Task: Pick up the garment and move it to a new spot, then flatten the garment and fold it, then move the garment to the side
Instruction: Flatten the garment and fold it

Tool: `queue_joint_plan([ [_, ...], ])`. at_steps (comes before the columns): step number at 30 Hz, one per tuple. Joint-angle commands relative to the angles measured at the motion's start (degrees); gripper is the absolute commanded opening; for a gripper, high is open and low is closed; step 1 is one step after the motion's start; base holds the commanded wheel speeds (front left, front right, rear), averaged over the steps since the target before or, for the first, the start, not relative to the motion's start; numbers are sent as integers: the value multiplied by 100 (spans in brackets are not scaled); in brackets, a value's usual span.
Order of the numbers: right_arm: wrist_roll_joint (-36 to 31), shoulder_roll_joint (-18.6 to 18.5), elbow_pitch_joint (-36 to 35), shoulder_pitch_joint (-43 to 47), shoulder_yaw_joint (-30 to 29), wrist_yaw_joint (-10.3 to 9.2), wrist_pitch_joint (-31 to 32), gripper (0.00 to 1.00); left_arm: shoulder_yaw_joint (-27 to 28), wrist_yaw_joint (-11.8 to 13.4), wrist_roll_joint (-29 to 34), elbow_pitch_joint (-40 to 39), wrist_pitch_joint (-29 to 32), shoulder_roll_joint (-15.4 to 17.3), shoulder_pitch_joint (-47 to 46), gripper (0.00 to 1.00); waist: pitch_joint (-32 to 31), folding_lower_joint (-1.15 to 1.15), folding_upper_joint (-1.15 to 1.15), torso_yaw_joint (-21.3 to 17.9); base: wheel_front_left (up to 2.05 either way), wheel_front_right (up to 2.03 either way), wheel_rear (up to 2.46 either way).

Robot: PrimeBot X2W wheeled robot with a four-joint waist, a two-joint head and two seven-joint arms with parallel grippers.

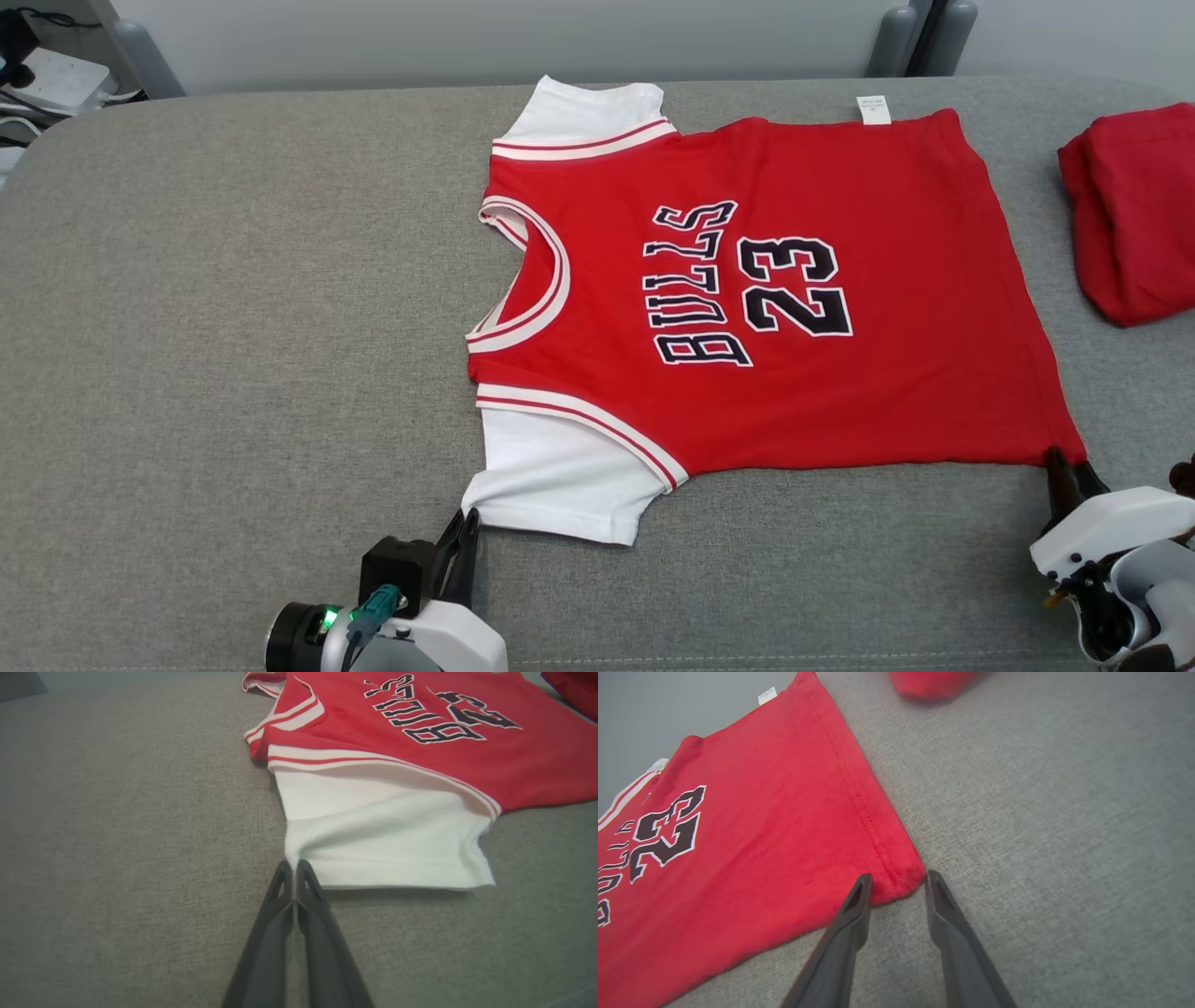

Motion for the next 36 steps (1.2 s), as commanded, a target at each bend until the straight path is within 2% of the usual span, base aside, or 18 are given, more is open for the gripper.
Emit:
queue_joint_plan([
  [1, 87, -89, 3, -120, 151, 0, -93, 42, 162, 77, 45, -183, -6, 109, -88, 0, 13, 0, 0, 10, 0, 0, 0],
  [2, 128, -87, 49, -149, 182, 0, -102, 28, 162, 86, 46, -224, 10, 128, -83, 0, 19, 0, 0, 12, 0, 0, 0],
  [3, 168, -90, 88, -175, 204, 0, -128, 1, 163, 97, 47, -263, 25, 152, -77, 0, 25, 0, 0, 13, 0, 0, 0],
  [10, 320, -175, 144, -135, 465, 0, -296, 0, 182, 157, 36, -753, 132, 335, -7, 0, -9, 0, 0, 8, 0, 0, 0],
  [16, 427, -418, -302, 292, 715, 0, -405, 0, 181, 164, -76, -1695, 483, 705, 325, 0, -171, 0, 0, 30, 0, 0, 0],
  [21, 497, -653, -645, 673, 780, 0, -431, 0, 147, 281, -106, -2407, 742, 948, 635, 0, -304, 0, 0, 78, 0, 0, 0],
  [28, 582, -1073, -1359, 1392, 552, 0, -445, 0, 52, 555, -111, -3630, 1263, 1345, 1131, 0, -416, 0, 0, 122, 0, 0, 0],
  [29, 613, -1176, -1563, 1656, 433, 0, -445, 0, -8, 606, -105, -4010, 1496, 1504, 1243, 0, -443, 0, 0, 141, 0, 0, 0],
  [33, 395, -1491, -1925, 2154, 288, 0, -393, 0, -87, 697, -75, -4730, 1960, 1852, 1397, 0, -394, 0, 0, 143, 0, 0, 0],
  [36, 286, -1569, -2280, 2333, 88, 0, -263, 0, -45, 767, -81, -5085, 2085, 1922, 1386, 0, -294, 0, 0, 91, 0, 0, 0],
])
